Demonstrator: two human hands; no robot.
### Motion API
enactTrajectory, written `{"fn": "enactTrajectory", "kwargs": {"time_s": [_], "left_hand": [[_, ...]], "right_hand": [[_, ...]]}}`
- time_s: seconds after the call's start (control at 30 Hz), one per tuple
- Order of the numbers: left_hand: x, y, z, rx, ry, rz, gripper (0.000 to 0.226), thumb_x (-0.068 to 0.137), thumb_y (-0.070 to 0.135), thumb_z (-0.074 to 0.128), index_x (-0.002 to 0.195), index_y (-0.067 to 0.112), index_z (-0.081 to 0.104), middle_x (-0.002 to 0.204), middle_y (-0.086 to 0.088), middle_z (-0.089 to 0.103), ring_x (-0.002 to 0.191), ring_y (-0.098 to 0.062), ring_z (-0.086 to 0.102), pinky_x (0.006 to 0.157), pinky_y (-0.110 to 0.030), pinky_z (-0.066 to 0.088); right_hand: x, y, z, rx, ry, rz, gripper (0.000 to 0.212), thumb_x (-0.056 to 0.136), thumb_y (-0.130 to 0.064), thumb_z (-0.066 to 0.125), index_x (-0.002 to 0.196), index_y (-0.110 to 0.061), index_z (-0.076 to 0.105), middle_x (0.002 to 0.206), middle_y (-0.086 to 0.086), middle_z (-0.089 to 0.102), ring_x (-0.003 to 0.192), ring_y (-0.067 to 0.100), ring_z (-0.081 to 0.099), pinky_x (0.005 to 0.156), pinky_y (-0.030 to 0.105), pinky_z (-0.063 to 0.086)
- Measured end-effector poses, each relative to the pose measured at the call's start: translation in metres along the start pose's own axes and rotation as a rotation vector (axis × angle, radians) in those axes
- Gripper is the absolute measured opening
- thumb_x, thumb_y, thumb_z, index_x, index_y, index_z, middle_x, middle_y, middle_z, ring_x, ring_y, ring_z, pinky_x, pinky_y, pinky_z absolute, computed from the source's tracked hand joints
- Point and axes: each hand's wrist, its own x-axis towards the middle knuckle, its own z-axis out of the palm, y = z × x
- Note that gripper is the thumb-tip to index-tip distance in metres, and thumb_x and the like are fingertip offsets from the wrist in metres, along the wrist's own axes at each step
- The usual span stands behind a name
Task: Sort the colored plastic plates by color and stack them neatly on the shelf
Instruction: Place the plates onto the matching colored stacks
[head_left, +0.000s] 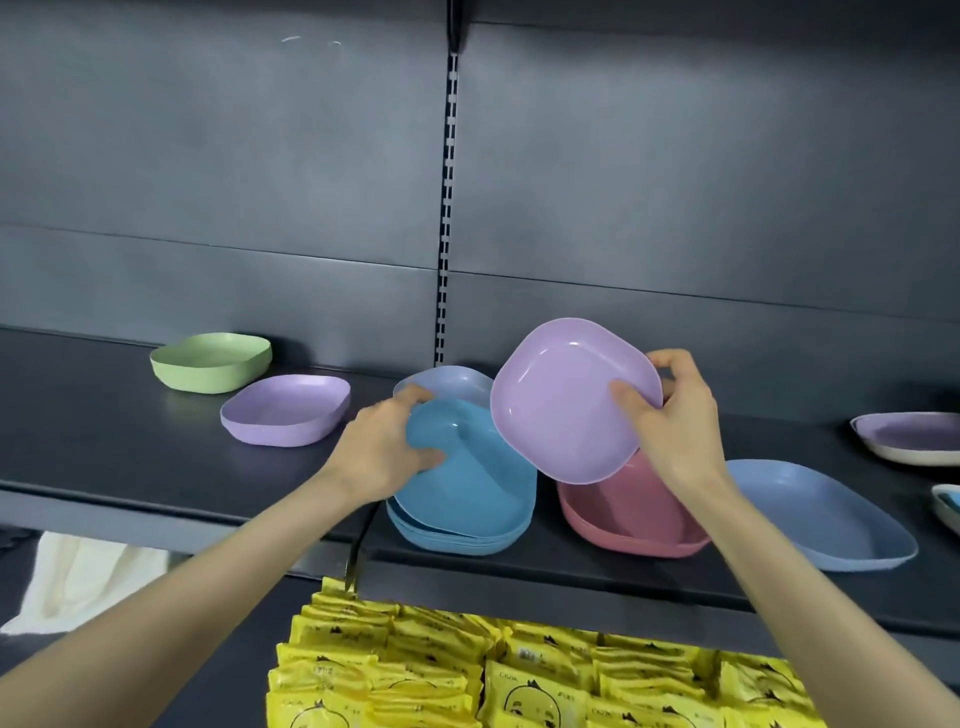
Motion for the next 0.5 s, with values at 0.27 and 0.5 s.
{"fn": "enactTrajectory", "kwargs": {"time_s": [0.27,0.5], "left_hand": [[-0.001,-0.01,0.012,0.194,-0.113,-0.108,0.066,0.066,0.032,0.079,0.123,0.019,0.047,0.108,-0.001,0.04,0.113,-0.021,0.042,0.094,-0.031,0.042],[0.001,-0.015,-0.022,-0.181,-0.048,-0.038,0.09,0.065,0.038,0.083,0.139,0.018,0.034,0.113,0.01,0.049,0.104,-0.008,0.051,0.083,-0.018,0.041]], "right_hand": [[0.021,0.005,0.021,0.032,-0.091,-0.036,0.019,0.087,-0.01,0.059,0.098,-0.021,0.047,0.086,0.003,0.063,0.076,0.018,0.057,0.06,0.023,0.042],[0.03,0.003,0.059,0.007,-0.188,-0.032,0.021,0.085,-0.018,0.061,0.094,-0.031,0.048,0.089,-0.007,0.064,0.087,0.022,0.061,0.072,0.034,0.05]]}}
